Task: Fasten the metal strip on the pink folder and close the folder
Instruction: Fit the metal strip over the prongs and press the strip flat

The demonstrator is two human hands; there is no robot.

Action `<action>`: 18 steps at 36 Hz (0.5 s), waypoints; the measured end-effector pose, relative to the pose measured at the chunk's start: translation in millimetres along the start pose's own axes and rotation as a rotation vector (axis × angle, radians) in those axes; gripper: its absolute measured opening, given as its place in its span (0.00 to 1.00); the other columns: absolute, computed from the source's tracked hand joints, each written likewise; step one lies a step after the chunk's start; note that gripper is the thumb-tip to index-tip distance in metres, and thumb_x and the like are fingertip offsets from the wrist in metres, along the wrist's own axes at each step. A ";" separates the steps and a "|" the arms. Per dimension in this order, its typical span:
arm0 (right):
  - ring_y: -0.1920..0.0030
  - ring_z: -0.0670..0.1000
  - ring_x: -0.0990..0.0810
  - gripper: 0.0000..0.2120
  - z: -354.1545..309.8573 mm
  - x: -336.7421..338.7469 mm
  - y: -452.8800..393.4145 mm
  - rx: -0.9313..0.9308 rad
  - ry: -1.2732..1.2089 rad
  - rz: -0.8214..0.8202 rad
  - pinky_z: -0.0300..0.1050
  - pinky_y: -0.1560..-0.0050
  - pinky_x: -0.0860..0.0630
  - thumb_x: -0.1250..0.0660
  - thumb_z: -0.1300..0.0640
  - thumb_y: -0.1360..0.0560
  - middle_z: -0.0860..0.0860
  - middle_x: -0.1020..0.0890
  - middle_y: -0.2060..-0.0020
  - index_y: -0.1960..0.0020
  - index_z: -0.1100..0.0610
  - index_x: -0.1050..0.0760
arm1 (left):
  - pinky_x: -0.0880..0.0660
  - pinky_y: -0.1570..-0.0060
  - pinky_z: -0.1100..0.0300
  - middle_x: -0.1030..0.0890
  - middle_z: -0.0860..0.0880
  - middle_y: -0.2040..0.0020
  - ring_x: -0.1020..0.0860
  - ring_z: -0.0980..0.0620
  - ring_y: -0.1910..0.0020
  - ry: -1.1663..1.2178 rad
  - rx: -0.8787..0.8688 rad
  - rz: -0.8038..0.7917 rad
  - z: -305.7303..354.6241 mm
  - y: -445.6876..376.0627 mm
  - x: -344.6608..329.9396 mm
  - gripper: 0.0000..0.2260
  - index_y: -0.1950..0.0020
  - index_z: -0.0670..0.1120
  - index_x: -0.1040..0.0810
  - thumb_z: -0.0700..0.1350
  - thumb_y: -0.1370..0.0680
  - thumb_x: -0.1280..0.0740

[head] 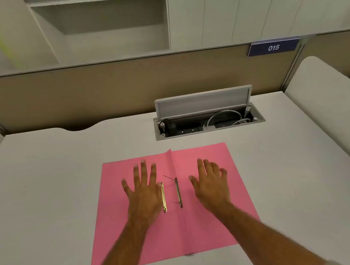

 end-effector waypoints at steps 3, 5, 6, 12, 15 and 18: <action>0.41 0.59 0.25 0.20 4.2 -8.0 -1.3 -0.038 0.055 -0.030 0.58 0.44 0.27 0.40 0.56 0.19 0.57 0.21 0.40 0.29 0.61 0.28 | 0.56 0.27 0.27 0.55 0.44 0.17 0.57 0.42 0.18 -0.066 0.020 -0.176 -3.2 3.8 -3.0 0.30 0.18 0.44 0.46 0.46 0.20 0.44; 0.46 0.59 0.24 0.14 8.0 -13.2 -0.9 -0.074 0.076 -0.045 0.56 0.49 0.27 0.38 0.60 0.21 0.57 0.20 0.47 0.38 0.61 0.23 | 0.58 0.26 0.28 0.54 0.44 0.17 0.58 0.43 0.18 -0.060 0.006 -0.264 -5.5 8.2 -9.2 0.30 0.19 0.43 0.44 0.45 0.20 0.41; 0.47 0.59 0.25 0.12 8.7 -15.3 -0.5 -0.092 0.071 -0.059 0.55 0.50 0.27 0.38 0.60 0.21 0.57 0.21 0.47 0.40 0.61 0.22 | 0.58 0.25 0.29 0.54 0.44 0.17 0.58 0.44 0.18 -0.046 -0.018 -0.285 -5.8 10.7 -11.6 0.30 0.19 0.44 0.44 0.46 0.20 0.42; 0.44 0.57 0.25 0.12 11.9 -15.0 -8.8 -0.229 -0.035 -0.115 0.51 0.47 0.25 0.38 0.58 0.20 0.58 0.22 0.44 0.39 0.62 0.25 | 0.61 0.24 0.34 0.61 0.52 0.17 0.63 0.49 0.19 0.096 -0.121 -0.387 -9.7 22.0 -30.1 0.34 0.17 0.50 0.53 0.63 0.18 0.48; 0.44 0.57 0.25 0.13 10.0 -14.7 -11.2 -0.292 -0.077 -0.123 0.52 0.47 0.25 0.36 0.57 0.20 0.58 0.22 0.44 0.39 0.62 0.25 | 0.62 0.25 0.33 0.65 0.57 0.19 0.66 0.51 0.20 0.142 -0.126 -0.416 -6.6 24.8 -33.4 0.41 0.18 0.55 0.56 0.73 0.24 0.48; 0.44 0.57 0.24 0.12 6.7 -15.6 -12.8 -0.354 -0.115 -0.127 0.52 0.47 0.25 0.36 0.58 0.20 0.58 0.21 0.45 0.39 0.63 0.24 | 0.63 0.27 0.30 0.68 0.58 0.20 0.68 0.51 0.20 0.140 -0.143 -0.454 -2.6 27.4 -32.9 0.46 0.18 0.57 0.58 0.77 0.28 0.47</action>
Point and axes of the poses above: each hand's wrist, its own y-axis away from the middle knuckle, its own x-axis out of the back of the hand, z = x × y, the point moved 1 cm from there along -y, towards the middle knuckle
